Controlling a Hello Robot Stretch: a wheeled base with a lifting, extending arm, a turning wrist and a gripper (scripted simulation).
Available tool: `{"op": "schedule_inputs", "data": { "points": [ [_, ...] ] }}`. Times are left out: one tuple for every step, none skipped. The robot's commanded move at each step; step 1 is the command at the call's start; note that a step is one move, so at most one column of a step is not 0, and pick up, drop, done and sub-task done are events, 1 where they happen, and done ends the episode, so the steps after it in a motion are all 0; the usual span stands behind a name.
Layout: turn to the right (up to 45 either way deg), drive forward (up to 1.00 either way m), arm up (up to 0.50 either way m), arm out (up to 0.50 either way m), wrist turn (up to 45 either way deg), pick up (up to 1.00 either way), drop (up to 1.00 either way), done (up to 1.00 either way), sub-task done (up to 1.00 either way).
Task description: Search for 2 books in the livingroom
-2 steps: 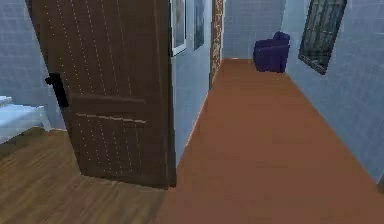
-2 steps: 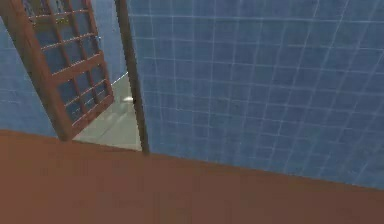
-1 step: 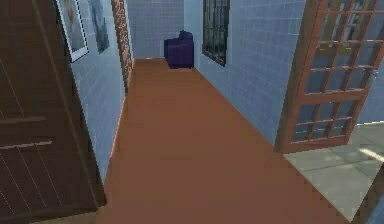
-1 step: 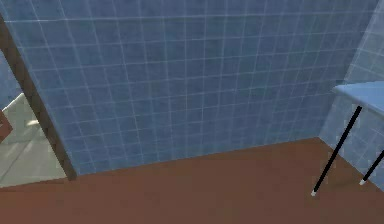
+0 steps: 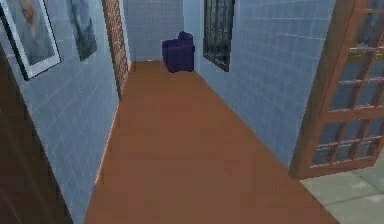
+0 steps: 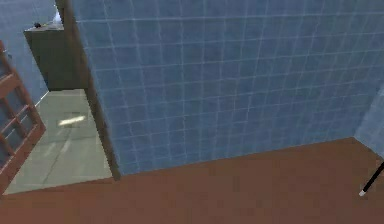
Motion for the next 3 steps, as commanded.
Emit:
{"op": "schedule_inputs", "data": {
  "points": [
    [0.0,1.0,0.0,0.0,0.0,0.0,0.0,0.0,0.0],
    [-3.0,0.0,0.0,0.0,0.0,0.0,0.0,0.0,0.0],
    [0.0,1.0,0.0,0.0,0.0,0.0,0.0,0.0,0.0]
  ]
}}
